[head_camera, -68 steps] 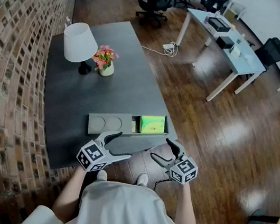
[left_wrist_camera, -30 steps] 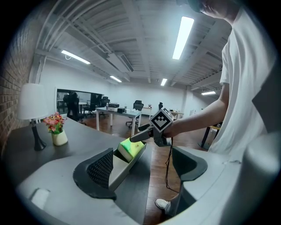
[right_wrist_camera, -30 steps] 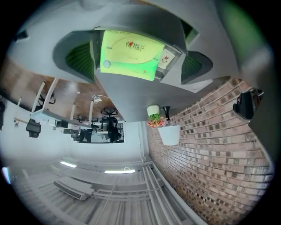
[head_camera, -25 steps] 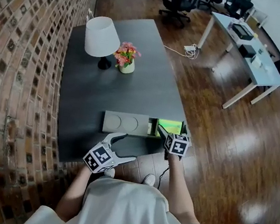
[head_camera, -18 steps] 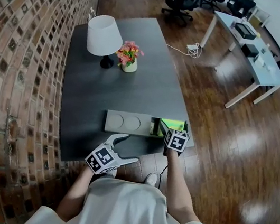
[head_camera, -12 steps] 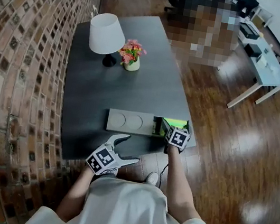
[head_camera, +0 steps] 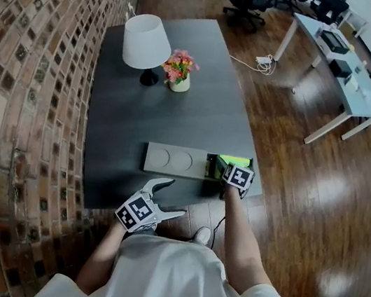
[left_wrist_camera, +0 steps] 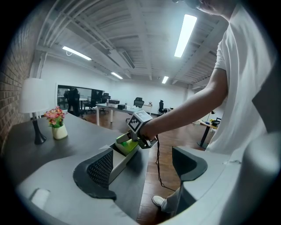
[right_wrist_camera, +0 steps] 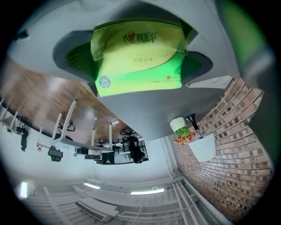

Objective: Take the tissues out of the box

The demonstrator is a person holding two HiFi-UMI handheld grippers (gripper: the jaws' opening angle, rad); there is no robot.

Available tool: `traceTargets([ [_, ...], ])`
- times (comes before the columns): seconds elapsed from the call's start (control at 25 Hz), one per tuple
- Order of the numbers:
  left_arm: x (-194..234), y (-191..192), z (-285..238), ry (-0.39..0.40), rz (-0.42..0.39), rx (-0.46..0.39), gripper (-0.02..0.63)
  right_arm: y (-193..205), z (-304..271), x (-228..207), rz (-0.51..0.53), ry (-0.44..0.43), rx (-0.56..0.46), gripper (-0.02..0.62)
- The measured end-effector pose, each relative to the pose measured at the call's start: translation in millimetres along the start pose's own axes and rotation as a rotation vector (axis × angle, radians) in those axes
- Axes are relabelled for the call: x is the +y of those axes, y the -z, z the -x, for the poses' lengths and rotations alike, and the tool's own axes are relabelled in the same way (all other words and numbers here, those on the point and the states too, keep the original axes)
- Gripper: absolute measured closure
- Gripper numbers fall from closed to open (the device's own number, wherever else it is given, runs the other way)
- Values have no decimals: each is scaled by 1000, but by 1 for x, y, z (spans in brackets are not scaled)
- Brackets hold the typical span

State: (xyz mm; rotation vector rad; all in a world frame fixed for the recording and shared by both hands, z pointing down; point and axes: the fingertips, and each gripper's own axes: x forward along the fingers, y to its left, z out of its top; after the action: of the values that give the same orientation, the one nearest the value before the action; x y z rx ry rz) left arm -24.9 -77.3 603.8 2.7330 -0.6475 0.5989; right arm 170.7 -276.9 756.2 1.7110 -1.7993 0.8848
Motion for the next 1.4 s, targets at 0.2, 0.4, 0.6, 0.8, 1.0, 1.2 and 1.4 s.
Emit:
traceTargets([
  [0.2, 2, 4, 1, -11, 1, 7, 198, 5, 0, -1, -11, -19, 62, 22],
  [0.4, 7, -1, 5, -30, 6, -6, 198, 6, 8, 3, -42, -68, 55, 55],
  [0.6, 19, -20, 9, -56, 23, -75, 198, -13, 26, 4, -96, -138, -64, 65],
  [0.8, 37, -57, 18, -124, 78, -178, 199, -52, 64, 22, -96, -272, -229, 66],
  [1.0, 54, -114, 41, -196, 149, -353, 201, -114, 141, 43, 24, -352, -485, 66],
  [1.2, 57, -177, 70, -256, 95, -546, 230, -157, 230, 53, 61, -344, -732, 66],
  [1.4, 55, -210, 91, -452, -116, -550, 230, -167, 305, 65, 162, -296, -880, 66],
])
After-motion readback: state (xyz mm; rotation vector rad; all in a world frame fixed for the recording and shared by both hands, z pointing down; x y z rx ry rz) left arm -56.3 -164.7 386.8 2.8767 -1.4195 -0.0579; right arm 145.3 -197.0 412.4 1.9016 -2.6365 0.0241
